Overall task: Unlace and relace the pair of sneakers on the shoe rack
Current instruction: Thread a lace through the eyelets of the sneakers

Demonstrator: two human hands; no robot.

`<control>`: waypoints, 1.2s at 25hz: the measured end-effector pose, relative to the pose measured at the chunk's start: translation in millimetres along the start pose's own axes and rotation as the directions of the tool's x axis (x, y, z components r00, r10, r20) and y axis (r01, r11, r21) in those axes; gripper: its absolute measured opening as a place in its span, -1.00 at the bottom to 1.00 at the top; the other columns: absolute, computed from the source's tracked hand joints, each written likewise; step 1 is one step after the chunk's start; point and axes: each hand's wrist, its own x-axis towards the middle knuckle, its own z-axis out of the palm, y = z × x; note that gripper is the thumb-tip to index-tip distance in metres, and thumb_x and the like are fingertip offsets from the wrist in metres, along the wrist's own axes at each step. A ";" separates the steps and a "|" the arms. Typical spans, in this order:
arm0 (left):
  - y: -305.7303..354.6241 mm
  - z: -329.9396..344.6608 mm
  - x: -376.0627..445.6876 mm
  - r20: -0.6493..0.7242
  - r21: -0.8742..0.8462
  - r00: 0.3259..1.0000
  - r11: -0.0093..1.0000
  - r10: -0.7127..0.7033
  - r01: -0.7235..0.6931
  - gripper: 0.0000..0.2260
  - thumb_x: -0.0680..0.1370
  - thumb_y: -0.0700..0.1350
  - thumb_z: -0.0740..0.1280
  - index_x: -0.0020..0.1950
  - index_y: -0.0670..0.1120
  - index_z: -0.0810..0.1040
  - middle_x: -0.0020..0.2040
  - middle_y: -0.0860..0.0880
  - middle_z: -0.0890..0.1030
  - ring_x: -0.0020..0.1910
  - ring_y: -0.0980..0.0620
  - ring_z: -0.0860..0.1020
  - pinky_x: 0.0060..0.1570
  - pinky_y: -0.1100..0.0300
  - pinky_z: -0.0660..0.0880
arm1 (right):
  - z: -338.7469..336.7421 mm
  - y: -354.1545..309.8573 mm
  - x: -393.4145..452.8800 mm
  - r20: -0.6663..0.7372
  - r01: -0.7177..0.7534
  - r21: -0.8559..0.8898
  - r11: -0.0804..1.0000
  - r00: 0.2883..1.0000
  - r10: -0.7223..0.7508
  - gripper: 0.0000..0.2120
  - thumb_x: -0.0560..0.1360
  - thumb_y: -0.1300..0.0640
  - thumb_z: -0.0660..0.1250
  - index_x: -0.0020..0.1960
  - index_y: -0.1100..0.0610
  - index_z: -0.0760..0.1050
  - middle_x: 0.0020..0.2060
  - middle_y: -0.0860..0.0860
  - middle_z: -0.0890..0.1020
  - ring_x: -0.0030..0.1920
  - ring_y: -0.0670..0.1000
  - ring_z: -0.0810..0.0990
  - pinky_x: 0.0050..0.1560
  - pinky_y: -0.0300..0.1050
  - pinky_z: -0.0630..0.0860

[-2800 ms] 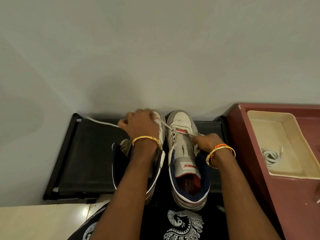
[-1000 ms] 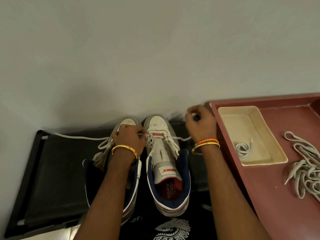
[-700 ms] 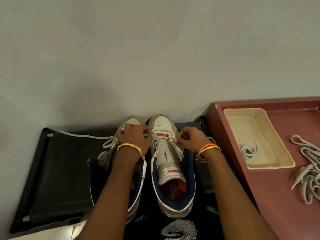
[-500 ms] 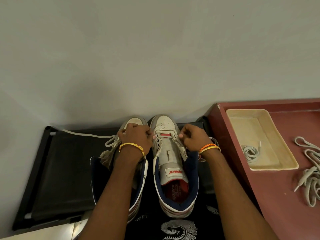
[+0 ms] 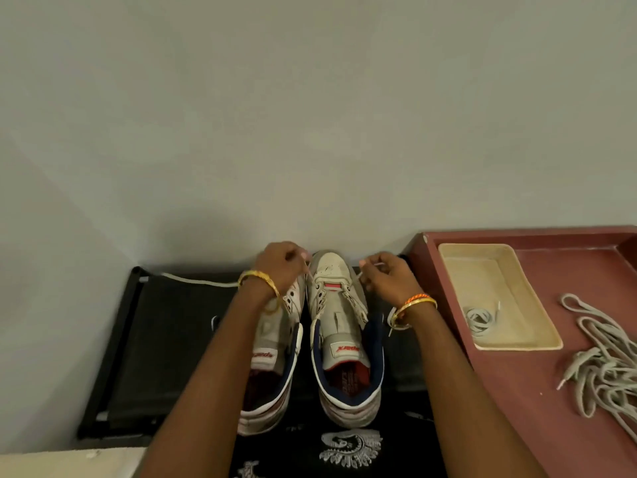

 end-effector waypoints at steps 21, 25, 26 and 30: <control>145.3 -115.9 -129.5 -0.174 -0.031 0.983 0.998 0.051 -0.058 -0.84 0.51 -0.27 0.25 -0.01 -0.24 0.61 -0.12 -0.18 0.64 -0.41 0.00 0.44 -0.33 0.22 0.42 | -97.1 -174.9 -119.1 -0.282 0.273 -0.282 0.920 0.893 -0.351 -0.91 0.48 0.15 0.32 -0.07 0.16 0.56 -0.20 0.05 0.60 -0.18 0.04 0.55 -0.17 -0.17 0.41; 75.9 -61.1 -88.0 -0.114 0.150 0.992 0.986 -0.049 0.066 -0.81 0.50 -0.22 0.26 -0.01 -0.21 0.65 0.02 -0.18 0.65 -0.21 -0.09 0.57 -0.13 0.17 0.50 | -73.8 -105.4 -93.1 -0.229 0.087 -0.309 0.947 0.960 -0.163 -0.91 0.44 0.17 0.33 -0.06 0.09 0.54 -0.18 0.07 0.57 -0.18 0.07 0.54 -0.12 -0.18 0.43; 60.6 -46.0 -80.4 -0.094 0.208 0.994 0.975 -0.053 0.071 -0.80 0.50 -0.21 0.27 0.03 -0.19 0.65 0.05 -0.15 0.65 -0.08 -0.11 0.59 -0.02 0.16 0.51 | -63.2 -87.0 -87.2 -0.168 0.051 -0.330 0.943 0.979 -0.111 -0.94 0.42 0.15 0.33 -0.11 0.06 0.55 -0.15 0.07 0.58 -0.16 0.06 0.55 -0.09 -0.18 0.46; 17.9 3.1 -42.4 0.034 0.410 0.999 0.912 -0.015 0.000 -0.77 0.51 -0.18 0.30 0.14 -0.09 0.62 0.13 -0.12 0.61 0.10 -0.11 0.56 0.17 0.08 0.48 | -22.3 -35.8 -55.9 0.070 -0.081 -0.399 0.913 0.990 0.119 -0.90 0.44 0.15 0.36 -0.10 0.17 0.59 -0.12 0.07 0.63 -0.08 0.03 0.58 -0.02 -0.15 0.50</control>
